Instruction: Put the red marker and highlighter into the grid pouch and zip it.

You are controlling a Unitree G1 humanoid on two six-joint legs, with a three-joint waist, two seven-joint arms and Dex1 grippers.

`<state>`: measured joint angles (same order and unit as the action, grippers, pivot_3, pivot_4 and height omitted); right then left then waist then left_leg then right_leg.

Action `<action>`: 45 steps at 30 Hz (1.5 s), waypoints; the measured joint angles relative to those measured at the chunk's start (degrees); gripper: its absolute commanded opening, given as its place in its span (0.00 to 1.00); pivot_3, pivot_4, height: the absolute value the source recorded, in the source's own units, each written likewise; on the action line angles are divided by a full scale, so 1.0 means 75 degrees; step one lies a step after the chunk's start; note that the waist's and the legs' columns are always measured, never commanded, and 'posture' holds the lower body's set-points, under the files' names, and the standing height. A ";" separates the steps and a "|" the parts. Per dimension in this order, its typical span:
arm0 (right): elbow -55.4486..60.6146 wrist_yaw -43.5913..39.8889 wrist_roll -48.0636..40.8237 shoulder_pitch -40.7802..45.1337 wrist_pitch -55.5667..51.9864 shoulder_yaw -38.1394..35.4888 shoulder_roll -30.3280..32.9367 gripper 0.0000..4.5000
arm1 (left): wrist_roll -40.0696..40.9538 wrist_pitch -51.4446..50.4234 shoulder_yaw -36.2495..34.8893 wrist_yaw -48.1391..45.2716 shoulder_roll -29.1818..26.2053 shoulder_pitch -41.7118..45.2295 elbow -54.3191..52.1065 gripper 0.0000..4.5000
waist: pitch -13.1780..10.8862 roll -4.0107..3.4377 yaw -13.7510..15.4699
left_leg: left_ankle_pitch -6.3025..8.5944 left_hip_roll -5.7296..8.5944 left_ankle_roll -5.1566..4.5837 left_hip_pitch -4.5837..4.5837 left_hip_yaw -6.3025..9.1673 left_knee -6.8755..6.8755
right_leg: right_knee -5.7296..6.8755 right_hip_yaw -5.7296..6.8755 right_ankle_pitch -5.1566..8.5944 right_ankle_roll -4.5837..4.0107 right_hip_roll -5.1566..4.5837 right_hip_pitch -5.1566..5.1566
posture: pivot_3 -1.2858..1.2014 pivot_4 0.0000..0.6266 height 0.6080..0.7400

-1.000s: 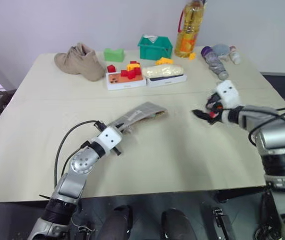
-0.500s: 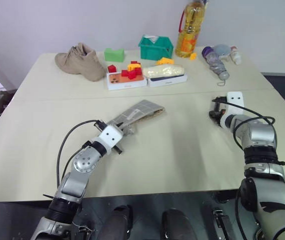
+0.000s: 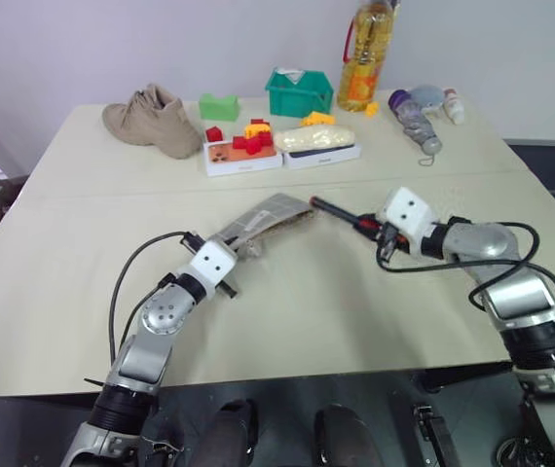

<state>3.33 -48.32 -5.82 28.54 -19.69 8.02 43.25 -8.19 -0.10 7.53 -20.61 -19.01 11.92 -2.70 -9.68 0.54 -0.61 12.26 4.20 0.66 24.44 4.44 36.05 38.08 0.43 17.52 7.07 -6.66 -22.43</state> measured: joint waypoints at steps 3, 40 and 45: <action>0.0235 -0.0242 0.0003 -0.0035 -0.0040 0.0069 0.0054 0.08 | 0.0016 0.0002 0.0002 -0.0044 -0.0001 0.0003 0.0000 0.00 | 0.0000 0.0000 0.0010 | 0.0000 0.0000 0.0000 0.0000 0.0003 0.0000 | 0.0000 0.0000 0.0000 0.0000 0.0000 -0.0001 | 0.52 0.24 0.99; 0.0982 -0.1175 0.1888 0.1155 0.0545 0.1501 -0.0414 0.86 | 0.0037 0.0596 0.0657 -0.1127 -0.0151 0.0014 -0.0299 0.00 | 0.0000 0.0000 0.0012 | 0.0000 0.0002 0.0002 0.0002 0.0005 -0.0003 | -0.0001 0.0000 0.0000 0.0000 -0.0003 -0.0005 | 0.52 0.24 0.99; 0.1599 -0.1302 0.0025 0.1185 -0.0879 -0.0208 -0.0554 0.86 | 0.0480 -0.0046 0.0487 -0.1061 0.0187 0.0219 -0.0357 0.00 | -0.0001 0.0001 0.0102 | 0.0001 0.0005 0.0001 0.0002 0.0009 0.0005 | -0.0002 0.0001 -0.0001 -0.0001 -0.0003 0.0002 | 0.52 0.24 0.99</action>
<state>15.32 -58.08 -5.63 37.42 -26.28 6.46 39.10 -4.58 -0.44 11.18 -28.57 -17.61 13.57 -5.38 -9.69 0.55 0.16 12.26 4.23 0.66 24.45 4.51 36.09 38.07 0.44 17.52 7.07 -6.69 -22.41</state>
